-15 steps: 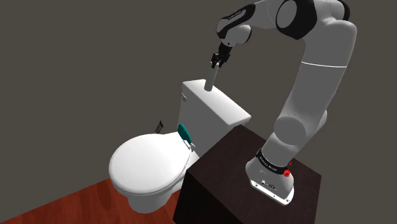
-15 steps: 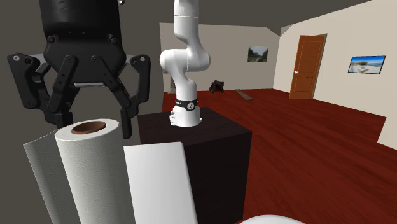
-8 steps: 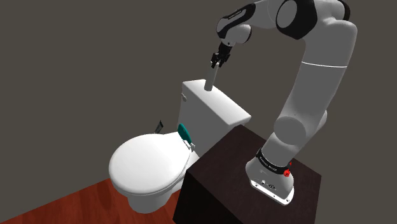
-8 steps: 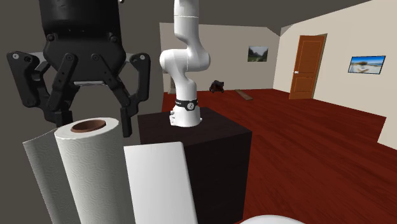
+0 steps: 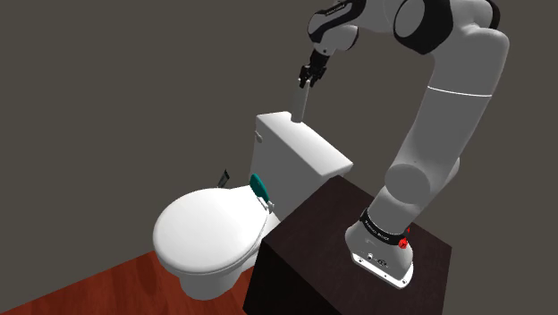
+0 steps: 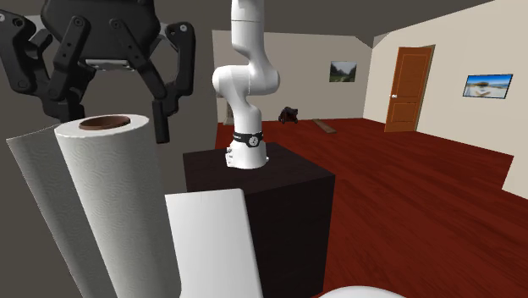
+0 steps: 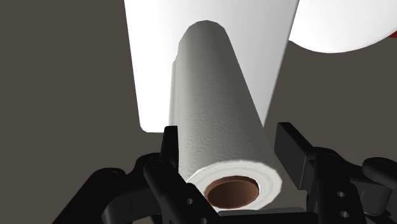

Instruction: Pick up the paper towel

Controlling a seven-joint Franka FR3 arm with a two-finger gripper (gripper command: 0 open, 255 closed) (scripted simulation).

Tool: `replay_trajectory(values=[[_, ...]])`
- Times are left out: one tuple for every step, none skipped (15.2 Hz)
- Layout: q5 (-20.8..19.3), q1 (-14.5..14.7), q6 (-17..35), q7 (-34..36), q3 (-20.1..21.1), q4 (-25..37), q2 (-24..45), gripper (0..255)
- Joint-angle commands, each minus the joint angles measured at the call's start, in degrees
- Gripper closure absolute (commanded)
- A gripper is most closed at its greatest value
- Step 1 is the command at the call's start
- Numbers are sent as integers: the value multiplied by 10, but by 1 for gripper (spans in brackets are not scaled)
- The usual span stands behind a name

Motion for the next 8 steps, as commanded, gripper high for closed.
replay_trajectory(values=[[-4,1,-14,4,-1,8,-6,255],[-6,1,-20,6,-1,13,-8,255],[-8,1,-27,7,-2,18,-10,255],[-9,2,-34,9,-2,23,-12,255],[-11,2,-41,10,-3,29,-14,255],[-12,2,-49,11,-3,34,-16,255],[-13,2,-50,12,-3,35,-16,255],[-12,2,-50,12,-3,35,-16,255]])
